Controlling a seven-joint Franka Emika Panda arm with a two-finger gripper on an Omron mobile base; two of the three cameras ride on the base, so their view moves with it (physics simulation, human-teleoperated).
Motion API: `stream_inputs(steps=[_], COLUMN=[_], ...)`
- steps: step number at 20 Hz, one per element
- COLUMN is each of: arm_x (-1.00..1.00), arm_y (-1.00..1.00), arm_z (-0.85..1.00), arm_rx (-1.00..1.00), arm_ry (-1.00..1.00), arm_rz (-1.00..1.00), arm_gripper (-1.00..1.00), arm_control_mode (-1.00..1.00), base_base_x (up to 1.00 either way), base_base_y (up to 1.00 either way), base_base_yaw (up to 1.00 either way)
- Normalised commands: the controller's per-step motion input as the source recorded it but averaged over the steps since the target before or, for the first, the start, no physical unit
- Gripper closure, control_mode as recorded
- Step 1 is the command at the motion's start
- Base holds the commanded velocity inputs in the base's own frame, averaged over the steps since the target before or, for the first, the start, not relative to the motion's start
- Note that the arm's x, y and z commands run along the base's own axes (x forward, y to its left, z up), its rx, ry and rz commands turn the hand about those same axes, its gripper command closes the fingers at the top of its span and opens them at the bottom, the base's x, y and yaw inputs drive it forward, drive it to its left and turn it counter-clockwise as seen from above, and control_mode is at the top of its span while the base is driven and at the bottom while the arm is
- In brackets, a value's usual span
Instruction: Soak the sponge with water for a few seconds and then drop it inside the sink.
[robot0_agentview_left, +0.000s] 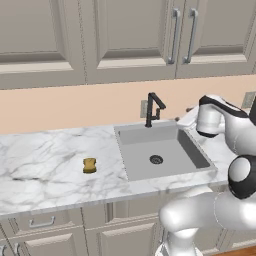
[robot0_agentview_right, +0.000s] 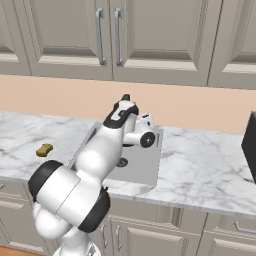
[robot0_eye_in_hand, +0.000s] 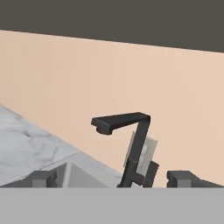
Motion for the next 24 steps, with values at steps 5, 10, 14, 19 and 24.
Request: stream_inputs(steps=[5,10,14,19,24], arm_x=[0.05,0.21,0.36,0.13,0.08], arm_y=[0.08,0.00,0.00,0.02,0.08], arm_z=[0.00,0.00,-0.06,-0.10,-0.06], arm_rx=[0.00,0.00,0.00,0.00,0.00], arm_ry=[0.00,0.00,0.00,0.00,0.00], arm_rz=[0.03,0.00,0.00,0.00,0.00], arm_gripper=[-1.00,-1.00,-1.00,-1.00,-1.00], arm_control_mode=[-1.00,-1.00,-1.00,-1.00,-1.00], base_base_x=[0.00,0.00,0.00,0.00,0.00], base_base_y=[0.00,0.00,0.00,0.00,0.00], base_base_yaw=[0.00,0.00,0.00,0.00,0.00])
